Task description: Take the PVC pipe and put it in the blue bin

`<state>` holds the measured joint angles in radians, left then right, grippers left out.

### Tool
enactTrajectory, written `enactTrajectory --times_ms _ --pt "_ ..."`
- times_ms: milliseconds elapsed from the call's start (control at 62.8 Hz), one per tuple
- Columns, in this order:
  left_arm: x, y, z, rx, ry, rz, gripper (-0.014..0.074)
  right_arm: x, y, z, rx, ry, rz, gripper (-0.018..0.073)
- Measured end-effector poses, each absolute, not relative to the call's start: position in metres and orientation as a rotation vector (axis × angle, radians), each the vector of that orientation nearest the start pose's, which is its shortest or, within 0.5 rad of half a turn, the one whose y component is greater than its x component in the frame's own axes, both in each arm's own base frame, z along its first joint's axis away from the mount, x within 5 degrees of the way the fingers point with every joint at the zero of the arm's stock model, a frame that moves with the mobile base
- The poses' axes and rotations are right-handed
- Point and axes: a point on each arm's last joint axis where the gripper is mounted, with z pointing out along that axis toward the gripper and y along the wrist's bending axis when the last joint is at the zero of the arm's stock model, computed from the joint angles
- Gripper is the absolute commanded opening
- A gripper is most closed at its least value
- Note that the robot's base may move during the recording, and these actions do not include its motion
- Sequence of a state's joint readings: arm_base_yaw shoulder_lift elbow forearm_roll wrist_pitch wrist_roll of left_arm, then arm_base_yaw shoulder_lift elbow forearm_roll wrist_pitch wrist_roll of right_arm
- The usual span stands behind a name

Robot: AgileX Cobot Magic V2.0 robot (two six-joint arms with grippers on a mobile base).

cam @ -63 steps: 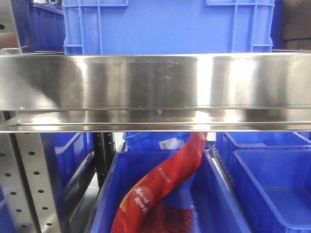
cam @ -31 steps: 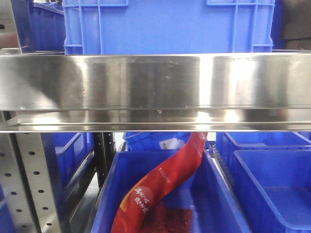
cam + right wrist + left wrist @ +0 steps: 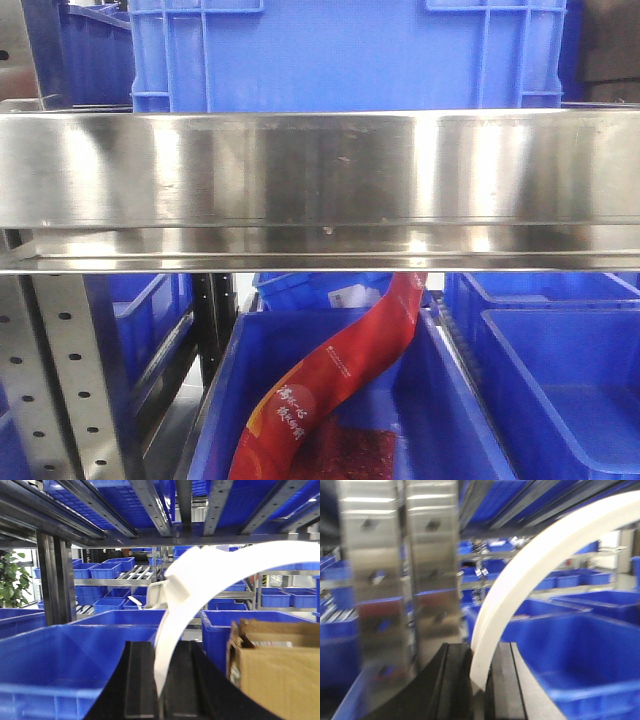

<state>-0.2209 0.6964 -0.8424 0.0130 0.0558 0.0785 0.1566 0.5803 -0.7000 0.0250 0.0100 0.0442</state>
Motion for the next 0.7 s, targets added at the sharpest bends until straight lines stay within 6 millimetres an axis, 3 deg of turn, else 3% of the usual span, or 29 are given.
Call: enactTrajectory --times_ms 175,430,701 --pt "0.166 -0.060 0.446 0.316 1.396 -0.206 -0.0111 0.148 0.036 0.420 -0.120 1.413 0.252 -0.0165" --pt "0.228 -0.111 0.450 0.343 1.498 -0.370 -0.0111 0.201 0.079 0.422 -0.233 1.511 0.353 -0.0165" --pt "0.289 -0.149 0.457 0.335 1.586 -0.442 -0.0111 0.248 0.129 0.424 -0.326 1.557 0.428 -0.0165"
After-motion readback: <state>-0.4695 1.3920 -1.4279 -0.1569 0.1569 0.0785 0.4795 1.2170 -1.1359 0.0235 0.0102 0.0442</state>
